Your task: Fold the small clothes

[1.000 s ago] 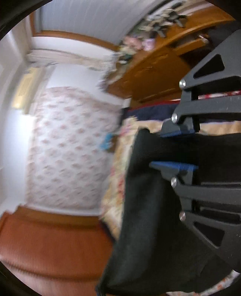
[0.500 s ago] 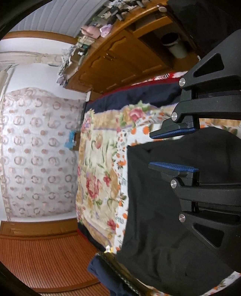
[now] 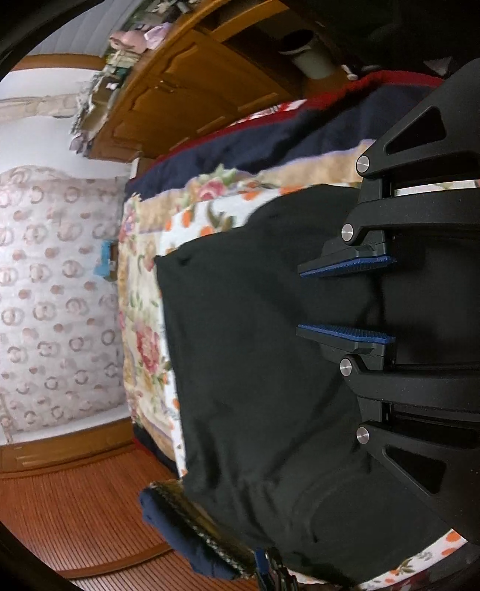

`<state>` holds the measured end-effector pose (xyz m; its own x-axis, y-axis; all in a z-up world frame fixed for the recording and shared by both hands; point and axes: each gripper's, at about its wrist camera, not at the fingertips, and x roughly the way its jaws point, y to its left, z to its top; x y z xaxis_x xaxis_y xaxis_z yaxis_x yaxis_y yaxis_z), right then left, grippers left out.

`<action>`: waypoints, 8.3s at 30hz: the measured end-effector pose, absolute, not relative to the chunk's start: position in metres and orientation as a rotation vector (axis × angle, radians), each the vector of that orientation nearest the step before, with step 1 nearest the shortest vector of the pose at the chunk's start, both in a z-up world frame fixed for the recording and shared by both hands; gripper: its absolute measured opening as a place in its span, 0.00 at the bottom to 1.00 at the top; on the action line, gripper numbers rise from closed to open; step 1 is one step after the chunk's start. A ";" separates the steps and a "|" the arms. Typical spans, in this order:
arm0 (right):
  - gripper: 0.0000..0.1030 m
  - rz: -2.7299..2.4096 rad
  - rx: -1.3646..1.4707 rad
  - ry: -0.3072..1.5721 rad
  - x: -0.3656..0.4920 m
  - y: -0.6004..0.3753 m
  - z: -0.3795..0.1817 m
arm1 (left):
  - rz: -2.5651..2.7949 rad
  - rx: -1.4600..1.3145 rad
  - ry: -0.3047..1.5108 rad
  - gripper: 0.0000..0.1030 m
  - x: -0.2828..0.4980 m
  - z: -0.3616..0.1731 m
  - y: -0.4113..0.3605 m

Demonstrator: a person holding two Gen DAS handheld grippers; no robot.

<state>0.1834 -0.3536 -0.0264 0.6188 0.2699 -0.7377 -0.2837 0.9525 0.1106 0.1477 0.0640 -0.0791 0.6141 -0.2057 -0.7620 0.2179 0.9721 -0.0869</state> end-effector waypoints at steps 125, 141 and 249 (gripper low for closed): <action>0.30 0.240 0.048 0.813 0.153 -0.363 -0.022 | -0.227 -0.070 0.627 0.00 0.079 -0.005 0.069; 0.07 0.157 -0.027 0.862 0.180 -0.341 -0.039 | -0.225 -0.064 0.617 0.00 0.076 -0.010 0.059; 0.52 0.497 -0.152 0.708 0.039 -0.222 -0.053 | -0.232 -0.117 0.838 0.12 0.017 -0.082 0.076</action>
